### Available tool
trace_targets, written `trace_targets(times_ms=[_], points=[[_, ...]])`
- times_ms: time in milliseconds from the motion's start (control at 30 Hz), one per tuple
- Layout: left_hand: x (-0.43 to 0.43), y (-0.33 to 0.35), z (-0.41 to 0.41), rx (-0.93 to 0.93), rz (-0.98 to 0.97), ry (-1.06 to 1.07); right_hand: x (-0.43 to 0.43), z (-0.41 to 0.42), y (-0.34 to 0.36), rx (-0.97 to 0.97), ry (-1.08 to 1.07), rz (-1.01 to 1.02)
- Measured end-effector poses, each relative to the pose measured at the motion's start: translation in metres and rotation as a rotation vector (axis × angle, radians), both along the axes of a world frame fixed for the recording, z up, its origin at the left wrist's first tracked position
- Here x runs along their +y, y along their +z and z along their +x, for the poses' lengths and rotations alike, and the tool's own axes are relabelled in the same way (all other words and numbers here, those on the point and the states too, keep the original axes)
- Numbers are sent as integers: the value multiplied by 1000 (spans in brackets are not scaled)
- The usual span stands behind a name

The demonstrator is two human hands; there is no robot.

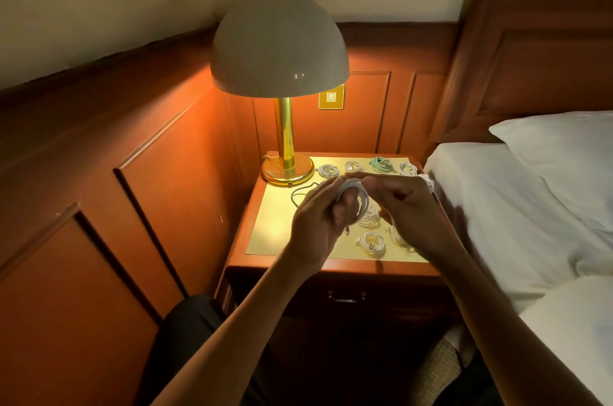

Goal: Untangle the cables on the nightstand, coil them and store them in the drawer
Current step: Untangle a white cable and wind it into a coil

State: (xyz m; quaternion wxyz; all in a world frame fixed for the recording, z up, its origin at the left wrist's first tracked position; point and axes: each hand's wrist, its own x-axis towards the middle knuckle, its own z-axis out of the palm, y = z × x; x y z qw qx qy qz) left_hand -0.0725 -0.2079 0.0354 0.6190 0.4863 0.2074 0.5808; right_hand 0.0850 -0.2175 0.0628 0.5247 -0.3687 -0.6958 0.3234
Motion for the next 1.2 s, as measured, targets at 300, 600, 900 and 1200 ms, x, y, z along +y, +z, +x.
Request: trace_targets(times_ms=[300,600,900,1200], points=[[9,3,17,-397,-255,8,-3,-52,-14,128,-348,-87],[5,8,12,-661,-527,102,-7,-68,-29,-544,-605,131],[17,-19,10,-220,-317,258,-3,-53,-32,-756,-602,175],[14,-20,5,308,-173,383,16,-24,-13,-799,-416,311]])
